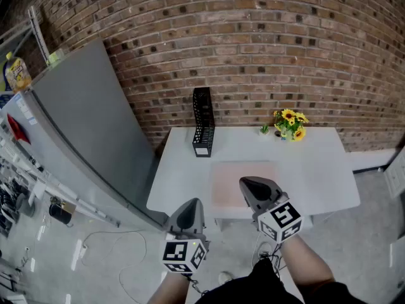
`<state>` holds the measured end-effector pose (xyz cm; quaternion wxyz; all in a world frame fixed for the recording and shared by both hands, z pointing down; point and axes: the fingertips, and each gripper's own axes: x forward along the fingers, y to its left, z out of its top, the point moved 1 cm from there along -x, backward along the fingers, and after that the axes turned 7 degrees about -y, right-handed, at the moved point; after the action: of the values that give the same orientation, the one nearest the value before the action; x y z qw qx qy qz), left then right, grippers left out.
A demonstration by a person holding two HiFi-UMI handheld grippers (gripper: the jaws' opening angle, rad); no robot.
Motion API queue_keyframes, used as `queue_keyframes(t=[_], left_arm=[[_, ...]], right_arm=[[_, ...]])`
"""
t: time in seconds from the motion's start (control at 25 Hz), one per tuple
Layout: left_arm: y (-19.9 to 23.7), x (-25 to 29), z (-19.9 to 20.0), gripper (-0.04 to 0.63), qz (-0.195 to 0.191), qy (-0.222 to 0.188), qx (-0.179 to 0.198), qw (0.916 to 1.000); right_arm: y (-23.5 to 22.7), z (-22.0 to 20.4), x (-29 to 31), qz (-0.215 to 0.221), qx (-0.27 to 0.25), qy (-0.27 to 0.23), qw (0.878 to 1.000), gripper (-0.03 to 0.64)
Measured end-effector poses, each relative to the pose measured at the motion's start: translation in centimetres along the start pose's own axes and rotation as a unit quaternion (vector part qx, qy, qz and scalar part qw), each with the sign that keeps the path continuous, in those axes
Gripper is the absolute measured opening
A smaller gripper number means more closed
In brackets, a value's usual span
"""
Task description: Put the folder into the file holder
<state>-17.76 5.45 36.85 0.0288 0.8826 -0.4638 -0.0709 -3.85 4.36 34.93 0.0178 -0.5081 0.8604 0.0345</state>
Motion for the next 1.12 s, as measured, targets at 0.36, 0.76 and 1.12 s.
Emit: queue_keyframes(t=[0.36, 0.76, 1.12], left_arm=[[0.2, 0.4, -0.1, 0.008, 0.000, -0.001, -0.001, 1.0000], [1.0, 0.8, -0.1, 0.008, 0.005, -0.007, 0.005, 0.9999], [1.4, 1.8, -0.6, 0.009, 0.013, 0.002, 0.013, 0.9998]], right_arm=[[-0.3, -0.1, 0.2, 0.000, -0.002, 0.002, 1.000, 0.003], [-0.4, 0.2, 0.5, -0.005, 0.005, -0.008, 1.000, 0.005], [-1.9, -0.3, 1.4, 0.002, 0.026, -0.014, 1.000, 0.006]])
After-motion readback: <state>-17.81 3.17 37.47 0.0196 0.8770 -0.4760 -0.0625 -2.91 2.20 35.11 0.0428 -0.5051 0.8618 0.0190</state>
